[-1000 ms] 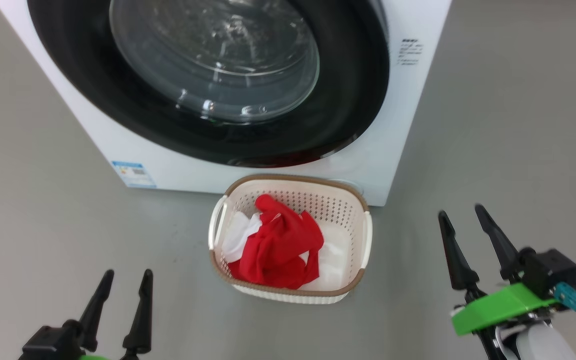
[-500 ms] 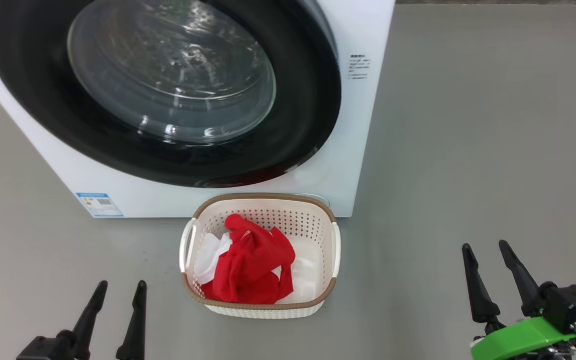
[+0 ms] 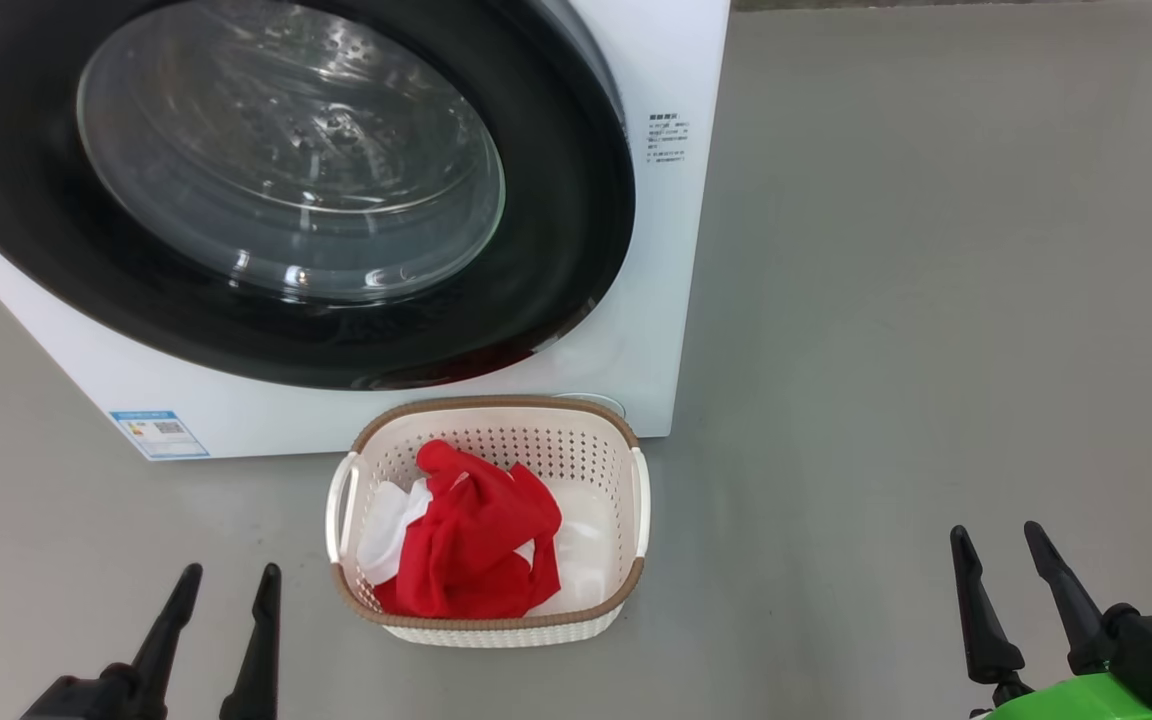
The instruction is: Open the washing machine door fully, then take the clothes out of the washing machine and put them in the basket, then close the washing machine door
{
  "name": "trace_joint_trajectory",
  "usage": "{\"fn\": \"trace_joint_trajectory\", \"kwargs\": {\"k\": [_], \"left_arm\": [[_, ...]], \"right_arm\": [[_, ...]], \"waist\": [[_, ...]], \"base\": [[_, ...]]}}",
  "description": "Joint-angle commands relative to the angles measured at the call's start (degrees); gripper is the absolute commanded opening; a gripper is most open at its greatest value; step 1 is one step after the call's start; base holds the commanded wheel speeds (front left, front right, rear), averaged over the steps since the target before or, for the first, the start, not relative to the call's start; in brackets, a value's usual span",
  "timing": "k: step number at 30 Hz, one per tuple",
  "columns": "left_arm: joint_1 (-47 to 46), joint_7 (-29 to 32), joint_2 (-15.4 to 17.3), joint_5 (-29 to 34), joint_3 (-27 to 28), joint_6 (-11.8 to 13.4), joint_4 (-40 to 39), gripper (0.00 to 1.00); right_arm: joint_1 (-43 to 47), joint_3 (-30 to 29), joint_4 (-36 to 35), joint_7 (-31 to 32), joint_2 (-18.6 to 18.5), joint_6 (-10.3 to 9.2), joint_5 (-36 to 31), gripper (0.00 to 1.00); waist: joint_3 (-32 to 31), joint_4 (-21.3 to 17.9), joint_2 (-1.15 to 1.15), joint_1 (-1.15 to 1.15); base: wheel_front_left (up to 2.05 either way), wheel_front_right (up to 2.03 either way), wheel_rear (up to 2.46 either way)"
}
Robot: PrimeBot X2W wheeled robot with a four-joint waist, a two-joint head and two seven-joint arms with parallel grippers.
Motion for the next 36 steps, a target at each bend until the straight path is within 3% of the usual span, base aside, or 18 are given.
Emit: {"fn": "trace_joint_trajectory", "kwargs": {"k": [1, 32, 33, 36], "left_arm": [[-0.3, -0.69, 1.32, 0.17, 2.25, -0.32, -1.42, 1.0], [-0.06, -0.69, 0.94, -0.78, 2.57, -0.32, -0.76, 1.0], [0.64, 0.0, -0.04, -0.42, 0.39, 0.0, 0.25, 0.0], [1.07, 0.22, -0.98, -0.54, -0.05, 0.09, 2.08, 0.0]], "right_arm": [[-0.47, 0.75, -1.59, -0.21, -0.56, -0.06, -0.28, 1.0], [-0.61, 0.11, -1.95, -0.21, -0.4, -0.06, -0.19, 1.0], [0.07, -1.09, -0.49, -0.01, 0.37, 0.0, 0.01, 0.0], [0.13, -1.05, 1.42, 0.12, 0.93, 0.0, 0.15, 0.0]], "waist": [[0.06, -0.25, 0.0, 0.0], [-0.39, -0.24, 0.0, 0.0], [-0.39, -0.24, 0.0, 0.0], [-0.39, -0.24, 0.0, 0.0]], "base": [[0.0, 0.0, 0.0], [0.0, 0.0, 0.0], [0.0, 0.0, 0.0], [0.0, 0.0, 0.0]]}}
